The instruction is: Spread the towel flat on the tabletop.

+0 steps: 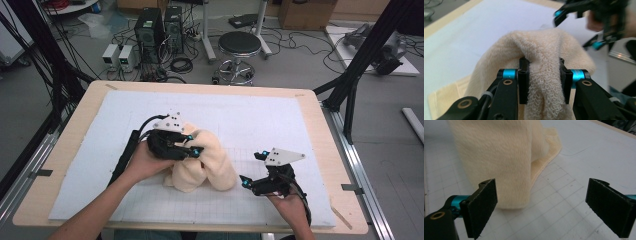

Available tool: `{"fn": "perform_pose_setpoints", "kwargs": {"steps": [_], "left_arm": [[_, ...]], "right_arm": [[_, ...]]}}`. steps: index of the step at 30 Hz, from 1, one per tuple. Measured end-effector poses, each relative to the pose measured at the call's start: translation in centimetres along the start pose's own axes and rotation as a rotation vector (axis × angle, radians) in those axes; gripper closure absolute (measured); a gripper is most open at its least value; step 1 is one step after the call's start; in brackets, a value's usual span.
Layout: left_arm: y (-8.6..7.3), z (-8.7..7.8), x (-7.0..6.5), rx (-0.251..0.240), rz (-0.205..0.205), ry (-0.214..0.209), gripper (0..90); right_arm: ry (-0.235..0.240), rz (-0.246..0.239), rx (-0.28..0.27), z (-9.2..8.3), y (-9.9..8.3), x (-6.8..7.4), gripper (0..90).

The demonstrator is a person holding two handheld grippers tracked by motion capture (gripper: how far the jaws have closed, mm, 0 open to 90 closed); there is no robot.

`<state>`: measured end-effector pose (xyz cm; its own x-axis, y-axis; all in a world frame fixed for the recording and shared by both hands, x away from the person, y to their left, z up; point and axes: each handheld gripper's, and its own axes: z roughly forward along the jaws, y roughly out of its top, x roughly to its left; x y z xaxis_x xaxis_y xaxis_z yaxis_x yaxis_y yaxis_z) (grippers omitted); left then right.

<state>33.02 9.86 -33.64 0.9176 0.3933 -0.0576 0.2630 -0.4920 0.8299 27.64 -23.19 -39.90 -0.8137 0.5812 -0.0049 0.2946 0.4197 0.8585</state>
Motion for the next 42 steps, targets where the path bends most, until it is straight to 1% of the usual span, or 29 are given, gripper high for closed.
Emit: {"fn": "perform_pose_setpoints", "kwargs": {"steps": [1,2,3,4,5,6,7,9,10,12,14,15,17,18,19,21,24,26,27,29,31,32,34,35,36,37,38,40,42], "left_arm": [[-0.4,0.6,0.3,0.004,-0.017,0.009,67.9],[-0.7,1.1,0.6,0.012,-0.022,0.021,67.2],[-0.9,1.6,0.7,0.015,-0.017,0.031,66.8],[-1.0,2.1,0.8,0.024,-0.011,0.054,66.3],[-1.0,2.4,0.9,0.027,-0.011,0.062,65.6],[-1.0,2.6,1.0,0.031,-0.012,0.066,65.4],[-1.1,2.9,1.1,0.032,-0.012,0.07,65.1],[-1.1,3.2,1.1,0.031,-0.021,0.07,64.5],[-1.1,3.3,1.2,0.038,-0.017,0.068,63.9],[-1.1,3.2,1.1,0.034,-0.022,0.062,62.5],[-1.1,2.8,0.9,0.032,-0.03,0.051,58.5],[-1.1,2.4,0.8,0.031,-0.024,0.047,55.7],[-1.5,1.3,0.4,0.022,-0.021,0.037,48.5],[-1.9,0.8,0.2,0.023,-0.023,0.042,44.9],[-2.2,0.3,0.1,0.019,-0.024,0.05,42.6],[-3.2,-1.1,-0.3,-0.007,-0.037,0.051,39.3],[-4.5,-2.6,-0.7,-0.016,-0.055,0.051,36.5],[-5.5,-3.3,-1.2,-0.022,-0.055,0.058,36.6],[-5.8,-3.5,-1.4,-0.03,-0.055,0.054,37.3],[-6.2,-3.4,-1.8,-0.034,-0.053,0.036,43.6],[-6.4,-2.7,-2.2,-0.008,-0.034,-0.008,52.2],[-6.5,-2.0,-2.5,0.019,-0.013,-0.008,54.0],[-6.6,-0.9,-2.6,0.053,0.004,0.0,56.4],[-6.8,-0.2,-2.6,0.07,0.023,0.012,60.4],[-6.8,0.1,-2.6,0.075,0.038,0.017,67.8],[-6.9,0.2,-2.5,0.073,0.037,0.013,78.0],[-6.8,0.1,-2.3,0.072,0.035,0.006,81.7],[-6.7,-0.5,-2.1,0.05,0.028,-0.001,84.2],[-6.6,-1.6,-2.0,0.023,0.026,0.0,84.8]], "right_arm": [[0.004,0.003,0.0,0.0,0.1,0.1,9.8],[0.014,0.006,0.0,0.2,0.2,0.2,12.2],[0.035,0.006,0.0,0.4,0.4,0.3,17.8],[0.069,0.007,0.003,0.6,0.6,0.5,20.9],[0.095,-0.002,-0.001,1.0,0.9,0.8,22.0],[0.11,-0.011,-0.003,1.3,1.1,1.0,24.8],[0.139,-0.019,0.0,1.7,1.3,1.3,26.6],[0.169,-0.024,0.008,2.6,1.7,1.8,27.6],[0.18,-0.034,0.024,3.2,1.9,1.9,31.5],[0.179,-0.062,0.049,4.1,2.2,2.2,41.7],[0.18,-0.094,0.088,4.9,2.5,2.3,55.3],[0.188,-0.107,0.103,5.3,2.6,2.2,62.2],[0.204,-0.122,0.119,5.7,2.7,2.0,71.7],[0.201,-0.131,0.127,5.7,2.7,2.0,75.0],[0.205,-0.136,0.127,5.7,2.8,1.9,76.4],[0.207,-0.135,0.129,5.5,2.7,1.6,79.1],[0.203,-0.125,0.123,5.1,2.7,1.3,80.3],[0.193,-0.123,0.113,4.6,2.7,1.0,81.0],[0.191,-0.121,0.109,4.4,2.7,0.8,81.1],[0.184,-0.115,0.104,4.1,2.7,0.6,81.1],[0.184,-0.106,0.095,3.8,2.8,0.3,81.1],[0.183,-0.102,0.097,3.7,2.8,0.2,81.1],[0.185,-0.109,0.107,3.8,2.7,0.3,81.1],[0.185,-0.109,0.112,3.8,2.7,0.3,81.1],[0.184,-0.108,0.115,3.9,2.7,0.2,81.2],[0.183,-0.106,0.119,3.8,2.6,0.2,81.6],[0.182,-0.109,0.119,3.7,2.6,0.0,82.0],[0.175,-0.107,0.117,3.2,2.5,-0.3,82.5],[0.157,-0.103,0.1,2.2,2.4,-0.7,82.9]]}}
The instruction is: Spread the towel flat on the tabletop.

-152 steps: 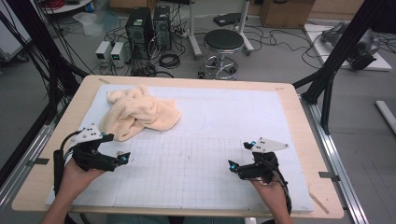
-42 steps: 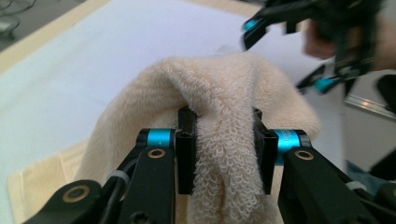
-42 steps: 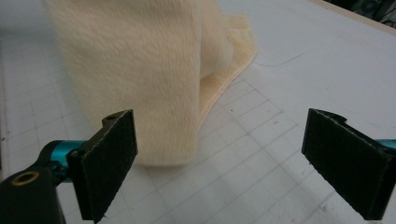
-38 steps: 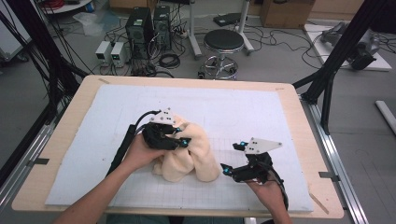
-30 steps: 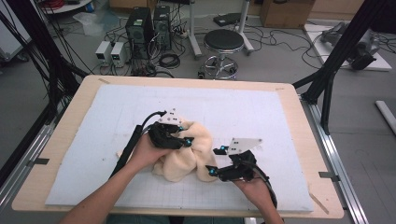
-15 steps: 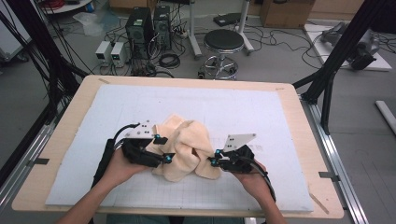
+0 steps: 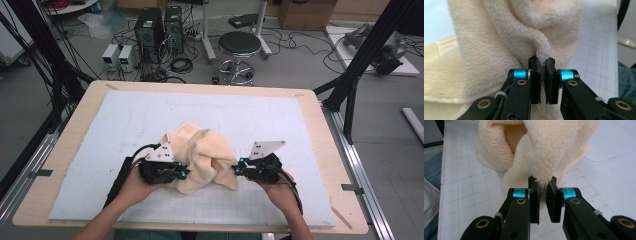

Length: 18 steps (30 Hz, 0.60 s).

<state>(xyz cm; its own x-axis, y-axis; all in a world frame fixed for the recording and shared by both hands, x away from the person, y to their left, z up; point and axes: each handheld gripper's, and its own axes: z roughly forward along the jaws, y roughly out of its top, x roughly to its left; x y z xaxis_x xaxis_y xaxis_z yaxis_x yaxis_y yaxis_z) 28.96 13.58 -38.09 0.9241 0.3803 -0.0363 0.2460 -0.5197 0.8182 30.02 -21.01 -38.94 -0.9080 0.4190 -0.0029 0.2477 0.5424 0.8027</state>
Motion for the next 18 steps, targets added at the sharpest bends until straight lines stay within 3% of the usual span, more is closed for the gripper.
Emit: {"fn": "perform_pose_setpoints", "kwargs": {"steps": [8,14,16,18], "left_arm": [[1.6,-5.6,-0.2,-0.051,0.016,0.018,85.1],[3.5,-9.8,0.0,-0.064,0.07,0.061,85.2],[4.0,-10.4,0.6,-0.064,0.07,0.065,85.2],[3.9,-9.9,1.6,-0.045,0.052,0.087,85.1]], "right_arm": [[-0.038,-0.038,-0.036,-4.5,0.8,0.6,83.2],[-0.026,-0.096,-0.051,-8.0,2.5,1.7,83.2],[-0.02,-0.114,-0.051,-8.6,3.2,1.9,83.2],[-0.022,-0.132,-0.033,-8.4,3.8,1.7,83.2]]}}
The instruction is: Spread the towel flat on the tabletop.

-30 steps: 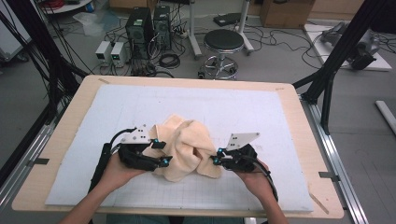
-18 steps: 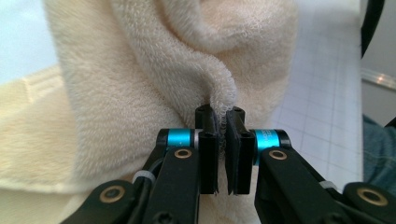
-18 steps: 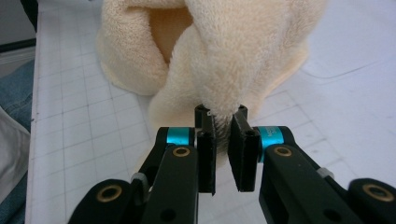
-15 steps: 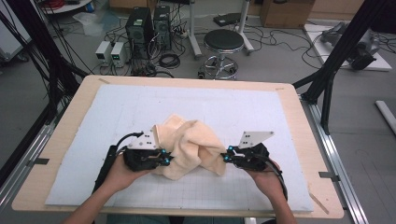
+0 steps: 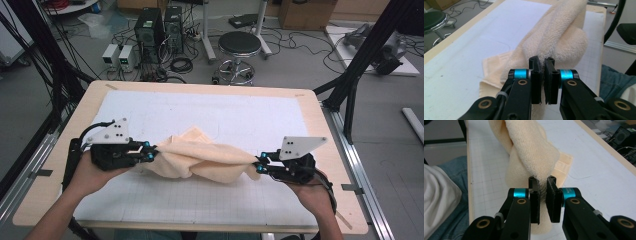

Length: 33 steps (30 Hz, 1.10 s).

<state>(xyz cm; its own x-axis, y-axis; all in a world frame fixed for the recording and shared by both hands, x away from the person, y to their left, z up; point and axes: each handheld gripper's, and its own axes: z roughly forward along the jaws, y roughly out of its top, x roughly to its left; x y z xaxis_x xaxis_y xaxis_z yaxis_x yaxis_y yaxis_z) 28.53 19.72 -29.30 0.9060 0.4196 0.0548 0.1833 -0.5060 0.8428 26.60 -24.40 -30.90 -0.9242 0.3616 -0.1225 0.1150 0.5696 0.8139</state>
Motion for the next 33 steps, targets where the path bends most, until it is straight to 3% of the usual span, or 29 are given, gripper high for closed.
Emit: {"fn": "perform_pose_setpoints", "kwargs": {"steps": [4,8,10,12,15,19,22,25,28,33], "left_arm": [[-1.7,3.2,2.0,0.059,-0.047,0.045,85.0],[-4.2,7.0,4.4,0.103,-0.149,0.045,85.0],[-5.1,8.6,5.1,0.135,-0.191,0.035,84.5],[-5.5,9.5,5.6,0.148,-0.205,0.026,82.9],[-5.3,8.9,5.7,0.114,-0.215,0.037,72.1],[-4.8,6.8,5.6,0.056,-0.231,0.048,60.1],[-4.1,5.2,5.1,0.028,-0.205,0.057,53.4],[-3.7,4.1,3.5,0.009,-0.162,0.047,52.1],[-4.0,4.1,1.7,0.013,-0.122,0.019,51.4],[-5.9,5.5,-0.4,0.058,-0.101,-0.022,52.0]], "right_arm": [[-0.015,0.051,0.06,2.5,-0.7,-2.0,83.2],[-0.017,0.174,0.114,5.6,-2.9,-4.6,83.1],[-0.014,0.197,0.162,7.1,-3.6,-5.4,82.4],[-0.01,0.21,0.172,7.9,-4.1,-5.8,78.8],[-0.02,0.25,0.156,8.1,-4.3,-6.1,67.5],[-0.042,0.236,0.077,6.8,-3.8,-5.5,62.3],[-0.061,0.215,0.034,5.6,-3.0,-4.7,60.7],[-0.052,0.186,0.0,5.0,-2.1,-3.5,60.0],[-0.026,0.165,0.005,5.6,-1.6,-2.2,58.4],[0.049,0.134,0.028,8.9,-1.8,0.0,55.3]]}}
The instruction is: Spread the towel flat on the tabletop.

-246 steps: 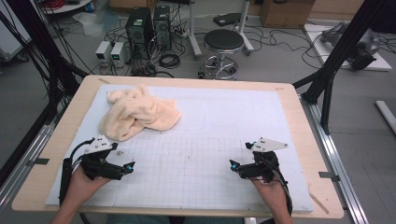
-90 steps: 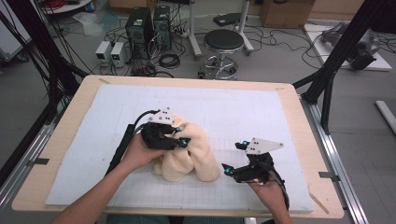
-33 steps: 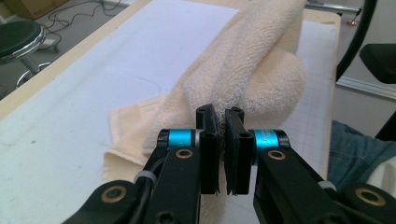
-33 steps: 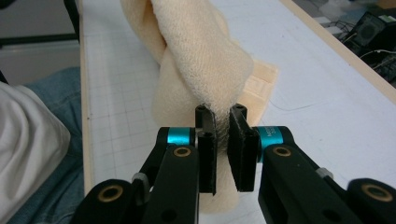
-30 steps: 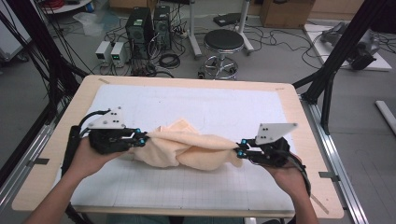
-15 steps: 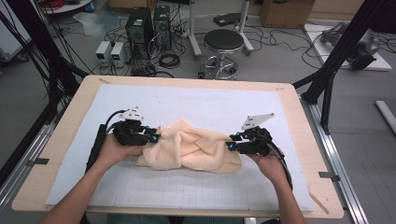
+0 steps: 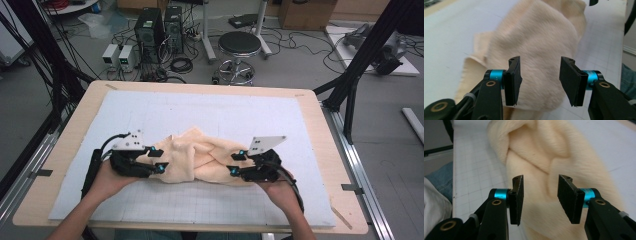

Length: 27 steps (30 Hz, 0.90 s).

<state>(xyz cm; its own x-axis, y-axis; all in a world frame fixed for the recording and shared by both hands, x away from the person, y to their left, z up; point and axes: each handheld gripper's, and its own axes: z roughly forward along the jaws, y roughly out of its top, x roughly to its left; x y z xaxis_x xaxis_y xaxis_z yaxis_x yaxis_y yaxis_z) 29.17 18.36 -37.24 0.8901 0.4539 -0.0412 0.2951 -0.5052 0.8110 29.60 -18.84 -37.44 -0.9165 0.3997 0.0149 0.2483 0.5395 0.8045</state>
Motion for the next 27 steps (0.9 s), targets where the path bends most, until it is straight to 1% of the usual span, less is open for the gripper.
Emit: {"fn": "perform_pose_setpoints", "kwargs": {"steps": [1,3,6,8,9,11,12,14,16,19,22,23,25,26,27], "left_arm": [[-0.5,0.7,-0.2,0.015,0.002,0.004,52.0],[-0.9,1.5,-0.1,0.03,-0.001,-0.002,53.6],[-1.0,2.8,0.2,0.03,0.002,0.036,59.5],[-1.1,3.6,0.5,0.034,0.004,0.057,64.5],[-1.1,3.9,0.6,0.041,0.008,0.06,66.4],[-1.1,4.4,0.6,0.027,0.004,0.077,69.6],[-1.1,4.5,0.7,0.026,0.006,0.074,71.2],[-1.1,4.4,1.0,0.015,-0.007,0.064,74.0],[-1.1,4.0,1.1,0.004,-0.017,0.061,77.7],[-0.9,3.2,0.9,-0.018,-0.017,0.064,80.7],[-0.7,2.0,0.7,-0.052,-0.01,0.065,82.7],[-0.6,1.5,0.7,-0.066,-0.014,0.069,83.0],[-0.5,0.6,0.9,-0.095,-0.033,0.066,83.6],[-0.4,0.4,0.9,-0.098,-0.036,0.067,83.9],[-0.4,0.3,0.9,-0.098,-0.037,0.069,84.0]], "right_arm": [[0.009,0.001,0.009,0.6,-0.1,0.2,55.0],[0.025,-0.005,0.039,2.2,-0.2,0.5,54.8],[0.032,-0.016,0.09,4.3,-0.2,0.7,54.8],[0.028,-0.021,0.11,5.7,-0.2,0.6,55.1],[0.022,-0.02,0.119,6.2,-0.2,0.5,55.9],[-0.006,-0.025,0.137,6.9,-0.2,0.3,61.0],[-0.016,-0.033,0.146,7.2,-0.3,0.2,65.1],[-0.014,-0.043,0.15,7.2,-0.3,0.0,73.7],[-0.005,-0.036,0.142,6.9,-0.4,0.0,77.9],[0.006,-0.04,0.128,6.3,-0.3,0.1,80.1],[0.012,-0.05,0.113,5.4,-0.2,0.2,82.4],[0.012,-0.058,0.107,5.2,-0.2,0.2,82.6],[0.008,-0.052,0.084,4.3,-0.1,0.2,82.7],[0.012,-0.047,0.069,3.7,0.0,0.2,82.8],[0.007,-0.051,0.065,3.4,0.0,0.2,82.9]]}}
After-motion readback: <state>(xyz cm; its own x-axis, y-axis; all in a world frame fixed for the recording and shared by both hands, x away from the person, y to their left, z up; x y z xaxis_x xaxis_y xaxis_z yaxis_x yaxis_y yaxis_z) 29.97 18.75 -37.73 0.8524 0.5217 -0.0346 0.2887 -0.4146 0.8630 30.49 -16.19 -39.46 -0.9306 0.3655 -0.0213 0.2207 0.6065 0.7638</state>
